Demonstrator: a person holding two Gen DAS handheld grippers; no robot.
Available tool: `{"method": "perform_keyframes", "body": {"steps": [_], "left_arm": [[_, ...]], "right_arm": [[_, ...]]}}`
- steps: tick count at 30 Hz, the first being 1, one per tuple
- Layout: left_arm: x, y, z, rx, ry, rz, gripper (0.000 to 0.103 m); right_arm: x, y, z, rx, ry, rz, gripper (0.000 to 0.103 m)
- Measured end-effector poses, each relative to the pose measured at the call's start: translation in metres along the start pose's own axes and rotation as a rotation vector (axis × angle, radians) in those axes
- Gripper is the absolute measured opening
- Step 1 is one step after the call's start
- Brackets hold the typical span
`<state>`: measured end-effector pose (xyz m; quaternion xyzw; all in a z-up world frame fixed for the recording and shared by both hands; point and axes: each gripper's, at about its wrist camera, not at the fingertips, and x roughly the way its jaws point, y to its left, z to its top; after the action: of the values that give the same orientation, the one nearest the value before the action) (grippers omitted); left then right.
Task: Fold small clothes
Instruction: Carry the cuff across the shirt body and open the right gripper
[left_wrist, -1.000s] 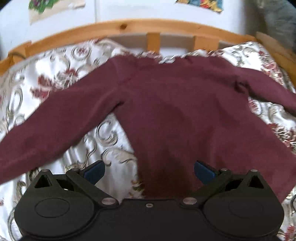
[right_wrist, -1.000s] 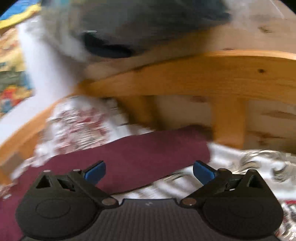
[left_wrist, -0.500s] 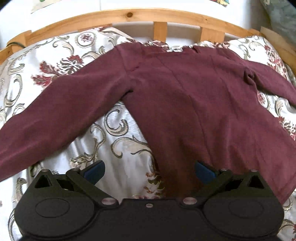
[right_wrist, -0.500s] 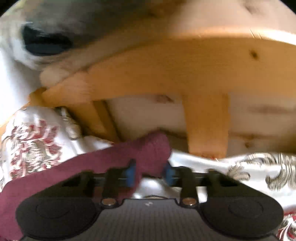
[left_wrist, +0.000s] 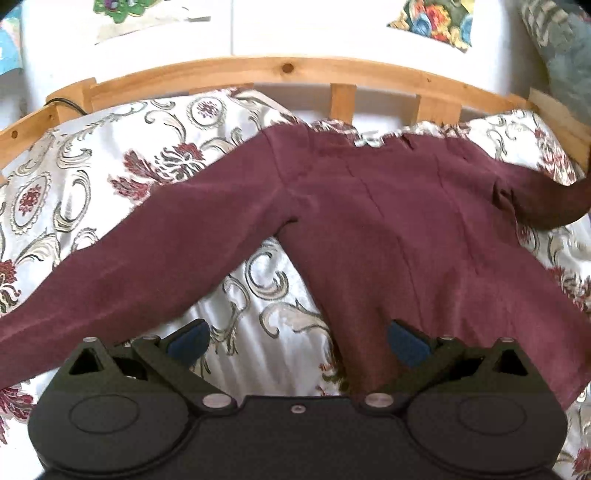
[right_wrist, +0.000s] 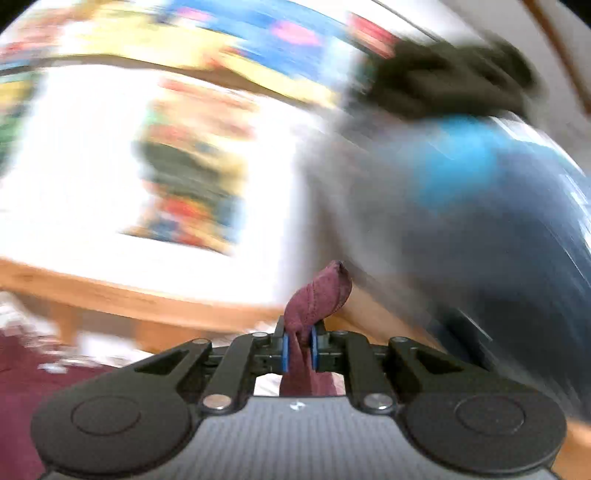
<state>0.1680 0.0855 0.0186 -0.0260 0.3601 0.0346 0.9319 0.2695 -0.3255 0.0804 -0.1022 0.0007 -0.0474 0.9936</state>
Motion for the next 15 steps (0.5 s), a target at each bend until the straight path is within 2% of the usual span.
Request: {"method": "perform_keyframes", "body": {"steps": [4, 6, 10, 12, 15], "left_arm": [[-0.002, 0.009, 0.005, -0.032, -0.023, 0.005, 0.102], [-0.002, 0.015, 0.007, -0.056, -0.030, 0.006, 0.102], [-0.003, 0.028, 0.007, -0.104, -0.039, 0.015, 0.102], [-0.003, 0.035, 0.006, -0.120, -0.040, 0.023, 0.102], [-0.001, 0.043, 0.006, -0.137, -0.040, 0.019, 0.102]], "right_arm": [[-0.041, 0.068, 0.019, -0.167, -0.118, 0.246, 0.013], [-0.057, 0.097, 0.017, -0.222, -0.139, 0.352, 0.013], [-0.086, 0.154, -0.004, -0.321, -0.111, 0.570, 0.013], [-0.105, 0.182, -0.018, -0.387, -0.099, 0.638, 0.013], [-0.122, 0.211, -0.044, -0.456, -0.036, 0.728, 0.013]]}}
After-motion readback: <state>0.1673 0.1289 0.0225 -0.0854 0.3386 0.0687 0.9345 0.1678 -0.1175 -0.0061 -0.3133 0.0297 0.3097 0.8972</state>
